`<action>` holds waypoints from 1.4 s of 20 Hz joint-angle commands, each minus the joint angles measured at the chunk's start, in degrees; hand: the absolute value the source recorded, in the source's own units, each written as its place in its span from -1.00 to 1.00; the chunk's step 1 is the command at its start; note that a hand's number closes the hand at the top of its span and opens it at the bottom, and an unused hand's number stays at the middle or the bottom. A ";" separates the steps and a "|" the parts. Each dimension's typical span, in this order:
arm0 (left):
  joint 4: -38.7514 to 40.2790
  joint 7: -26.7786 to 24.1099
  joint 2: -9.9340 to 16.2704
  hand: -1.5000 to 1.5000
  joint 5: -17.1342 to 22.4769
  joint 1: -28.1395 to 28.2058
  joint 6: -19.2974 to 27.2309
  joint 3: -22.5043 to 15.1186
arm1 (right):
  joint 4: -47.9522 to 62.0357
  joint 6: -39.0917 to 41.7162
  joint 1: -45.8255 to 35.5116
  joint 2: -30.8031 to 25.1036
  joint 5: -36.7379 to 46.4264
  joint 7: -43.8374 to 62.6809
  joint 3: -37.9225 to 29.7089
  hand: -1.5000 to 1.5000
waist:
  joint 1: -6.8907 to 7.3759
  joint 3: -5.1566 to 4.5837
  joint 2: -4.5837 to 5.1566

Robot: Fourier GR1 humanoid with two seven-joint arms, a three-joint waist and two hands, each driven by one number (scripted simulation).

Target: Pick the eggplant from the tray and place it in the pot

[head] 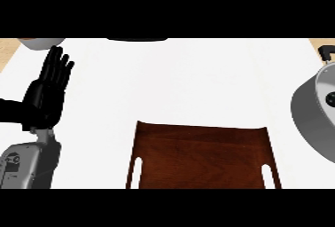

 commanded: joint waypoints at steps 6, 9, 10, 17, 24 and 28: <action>0.16 -2.00 -1.18 0.00 -0.33 3.21 0.43 0.21 | 3.07 12.77 -4.60 -0.33 -12.00 -1.71 -7.40 -1.00 | -1.13 0.25 -0.27; 1.59 -0.84 0.86 0.00 -0.16 -0.24 -0.09 1.47 | 4.86 17.82 -7.27 -2.35 -15.90 4.25 -10.36 -1.00 | -1.30 0.24 -0.28; 0.55 1.10 0.80 0.00 -0.78 -1.63 0.73 0.77 | 8.65 17.01 -6.99 -2.37 -16.44 1.98 -11.51 -1.00 | -0.84 0.34 -0.08; 0.13 0.81 -2.21 0.00 -1.91 -1.49 2.51 -1.31 | 17.44 19.19 -9.39 -6.71 -22.39 1.40 -17.51 -1.00 | -0.36 0.42 0.18; -0.55 -1.03 -0.52 0.00 -0.75 0.52 -0.22 -0.37 | 24.36 25.86 -7.04 -14.62 -26.27 -1.22 -21.86 -1.00 | 0.55 0.69 0.55; 0.33 -1.05 -1.39 0.00 -0.26 0.30 0.17 -0.19 | 24.96 27.53 -4.10 -17.12 -27.30 -2.73 -22.84 -1.00 | 0.19 0.81 0.69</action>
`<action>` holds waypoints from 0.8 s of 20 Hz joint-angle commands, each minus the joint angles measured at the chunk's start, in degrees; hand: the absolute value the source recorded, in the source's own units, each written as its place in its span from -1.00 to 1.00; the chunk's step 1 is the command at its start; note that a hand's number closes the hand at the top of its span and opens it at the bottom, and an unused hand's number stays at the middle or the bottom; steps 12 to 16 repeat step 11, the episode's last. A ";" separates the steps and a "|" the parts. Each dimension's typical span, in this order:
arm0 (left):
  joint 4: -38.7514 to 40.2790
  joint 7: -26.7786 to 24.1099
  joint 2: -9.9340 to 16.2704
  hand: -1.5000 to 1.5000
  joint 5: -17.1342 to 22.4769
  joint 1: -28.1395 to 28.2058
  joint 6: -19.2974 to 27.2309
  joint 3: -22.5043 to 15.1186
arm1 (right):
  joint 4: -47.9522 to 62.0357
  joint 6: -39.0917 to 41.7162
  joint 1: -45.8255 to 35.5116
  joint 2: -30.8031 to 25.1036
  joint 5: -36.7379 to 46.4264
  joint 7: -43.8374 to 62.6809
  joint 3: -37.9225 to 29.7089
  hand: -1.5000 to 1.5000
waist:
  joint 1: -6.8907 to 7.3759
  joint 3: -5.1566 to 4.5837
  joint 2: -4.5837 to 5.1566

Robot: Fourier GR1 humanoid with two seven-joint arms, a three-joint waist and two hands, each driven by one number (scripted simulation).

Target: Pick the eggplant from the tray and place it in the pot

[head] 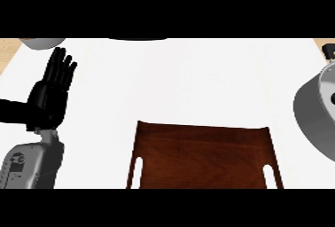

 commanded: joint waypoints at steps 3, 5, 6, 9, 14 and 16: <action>0.91 1.84 2.21 0.00 1.50 -1.53 -1.21 1.98 | 2.43 7.15 3.79 -3.24 -2.34 -5.85 -2.40 -1.00 | -0.39 0.26 0.23; 0.45 -0.11 0.56 0.00 0.58 -0.12 -0.37 0.92 | 2.34 8.03 3.32 -4.87 -2.80 -4.41 -2.64 -1.00 | -0.10 0.28 0.28; -0.07 0.25 1.02 0.00 0.88 -0.99 -0.68 1.08 | 2.45 6.40 3.63 -3.47 -2.40 -4.68 -2.20 -1.00 | 0.28 0.29 0.31; -0.30 0.53 0.26 0.00 0.29 -1.08 0.08 0.40 | 1.76 8.44 3.83 -5.07 -3.04 -4.33 -2.39 -1.00 | 0.18 0.40 0.25; 0.19 -1.98 1.18 0.00 1.31 1.16 -1.69 1.62 | 2.57 8.90 5.92 -5.76 -3.97 -4.64 -3.39 -1.00 | -0.17 0.35 0.16; 0.19 -1.98 1.18 0.00 1.31 1.16 -1.69 1.62 | 2.57 8.90 5.92 -5.76 -3.97 -4.64 -3.39 -1.00 | -0.17 0.35 0.16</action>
